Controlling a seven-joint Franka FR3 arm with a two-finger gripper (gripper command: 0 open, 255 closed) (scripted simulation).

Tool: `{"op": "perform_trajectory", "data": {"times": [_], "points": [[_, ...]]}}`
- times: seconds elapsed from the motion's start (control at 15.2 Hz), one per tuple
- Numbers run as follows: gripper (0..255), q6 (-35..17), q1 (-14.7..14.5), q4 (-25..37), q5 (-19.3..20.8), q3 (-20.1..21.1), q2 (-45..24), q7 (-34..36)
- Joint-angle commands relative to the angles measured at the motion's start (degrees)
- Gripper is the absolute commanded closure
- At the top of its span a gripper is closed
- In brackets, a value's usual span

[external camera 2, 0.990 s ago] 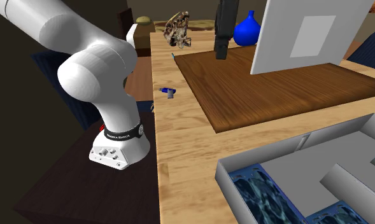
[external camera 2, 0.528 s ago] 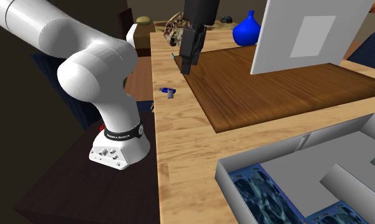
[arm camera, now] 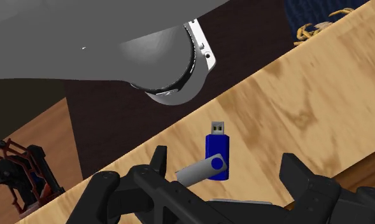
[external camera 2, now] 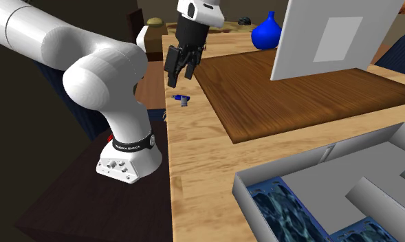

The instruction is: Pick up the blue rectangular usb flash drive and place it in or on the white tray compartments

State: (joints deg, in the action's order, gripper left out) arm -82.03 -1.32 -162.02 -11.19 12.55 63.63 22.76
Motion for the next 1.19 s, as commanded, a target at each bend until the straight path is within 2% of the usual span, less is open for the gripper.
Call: {"op": "perform_trajectory", "data": {"times": [0.0,0.26,0.79,0.86,1.12], "points": [[0,-0.7,-0.3,-1.6,-0.6,0.4,0.8,0.4],[0,-2.7,-1.1,-5.7,-1.6,1.1,2.7,0.5],[0,-2.7,-1.1,-5.7,-1.6,1.1,2.7,0.5],[255,-2.7,-1.1,-5.7,-1.6,1.1,2.7,0.5],[255,-2.7,-1.1,-5.7,-1.6,1.1,2.7,0.5]]}}
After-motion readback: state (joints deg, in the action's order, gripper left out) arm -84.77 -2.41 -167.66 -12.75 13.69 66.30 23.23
